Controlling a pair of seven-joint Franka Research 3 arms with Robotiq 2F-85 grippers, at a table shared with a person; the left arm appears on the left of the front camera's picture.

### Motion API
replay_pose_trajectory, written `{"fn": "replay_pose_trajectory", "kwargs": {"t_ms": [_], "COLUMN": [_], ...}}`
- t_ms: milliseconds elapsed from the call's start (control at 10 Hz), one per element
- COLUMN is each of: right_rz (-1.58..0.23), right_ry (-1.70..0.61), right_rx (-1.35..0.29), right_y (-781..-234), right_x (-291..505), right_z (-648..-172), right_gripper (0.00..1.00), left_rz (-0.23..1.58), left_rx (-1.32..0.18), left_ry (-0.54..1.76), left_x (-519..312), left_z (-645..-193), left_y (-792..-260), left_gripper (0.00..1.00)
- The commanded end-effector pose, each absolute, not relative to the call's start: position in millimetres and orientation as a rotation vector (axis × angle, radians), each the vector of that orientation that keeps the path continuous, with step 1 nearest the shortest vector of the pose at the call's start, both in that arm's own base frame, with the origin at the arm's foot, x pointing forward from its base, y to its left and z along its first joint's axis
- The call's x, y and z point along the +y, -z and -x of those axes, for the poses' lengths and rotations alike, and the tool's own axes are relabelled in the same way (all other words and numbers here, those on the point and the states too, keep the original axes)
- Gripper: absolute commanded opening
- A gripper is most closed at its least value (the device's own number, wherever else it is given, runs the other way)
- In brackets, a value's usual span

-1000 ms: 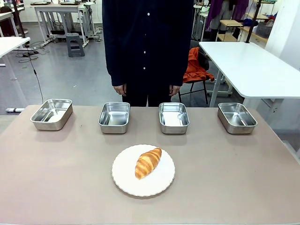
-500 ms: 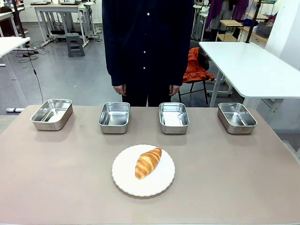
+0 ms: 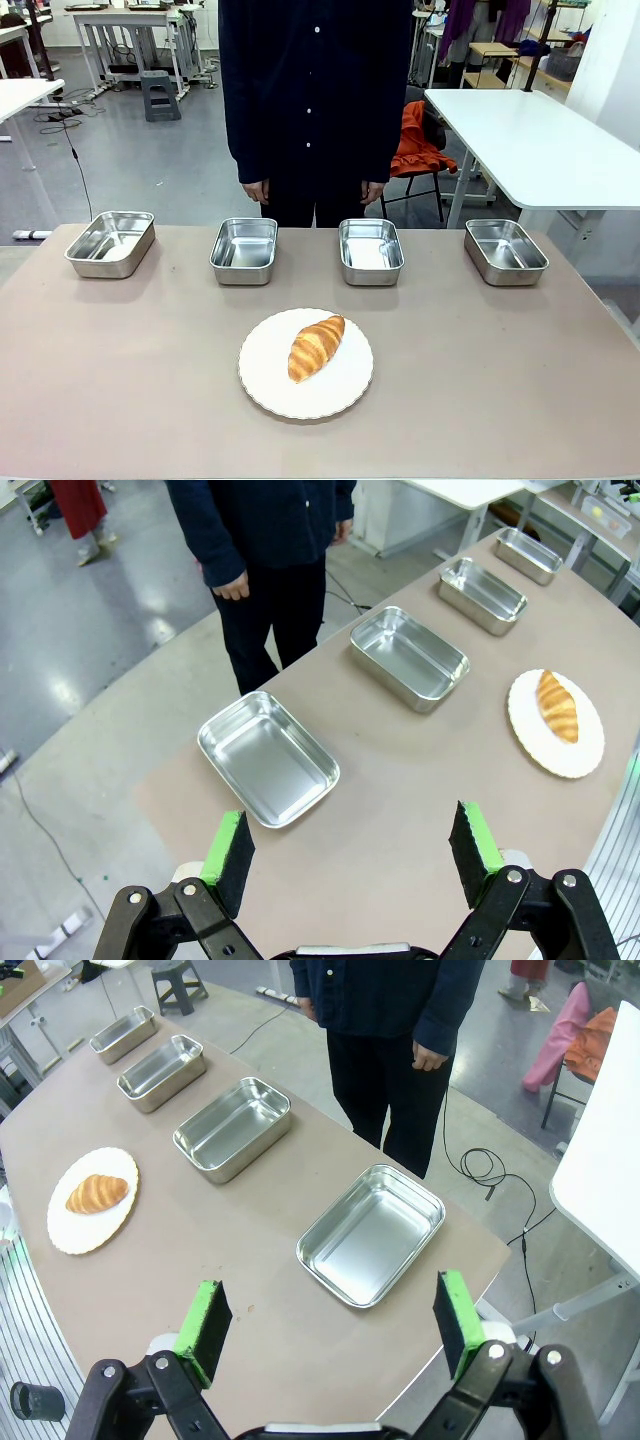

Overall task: Place the bread in the container.
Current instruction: Place the Butter Roll into the Airtight Container indicated by the human.

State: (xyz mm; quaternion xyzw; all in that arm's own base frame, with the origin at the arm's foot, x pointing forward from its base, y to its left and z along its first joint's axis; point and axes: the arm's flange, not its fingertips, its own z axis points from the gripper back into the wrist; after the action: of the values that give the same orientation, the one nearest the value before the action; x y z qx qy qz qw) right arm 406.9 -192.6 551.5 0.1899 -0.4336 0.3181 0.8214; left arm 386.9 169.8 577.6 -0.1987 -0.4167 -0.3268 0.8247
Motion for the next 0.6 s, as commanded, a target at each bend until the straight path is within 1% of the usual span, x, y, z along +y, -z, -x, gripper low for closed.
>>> {"fn": "replay_pose_trajectory", "kwargs": {"t_ms": [0,500], "right_rz": [-0.409,-0.409], "right_ry": [-0.681,-0.681], "right_rx": [-0.946,-0.946], "right_y": [-552.0,-552.0], "right_x": [-192.4,-192.4], "right_z": [-409.5,-409.5], "right_gripper": [1.0,1.0], "left_rz": [0.432,0.432], "left_rx": [-0.889,-0.889], "left_ry": [0.697,0.697], "left_x": [172.0,172.0], "left_z": [-385.6,-385.6], "left_y": [-578.9,-578.9], "left_gripper": [1.0,1.0]}}
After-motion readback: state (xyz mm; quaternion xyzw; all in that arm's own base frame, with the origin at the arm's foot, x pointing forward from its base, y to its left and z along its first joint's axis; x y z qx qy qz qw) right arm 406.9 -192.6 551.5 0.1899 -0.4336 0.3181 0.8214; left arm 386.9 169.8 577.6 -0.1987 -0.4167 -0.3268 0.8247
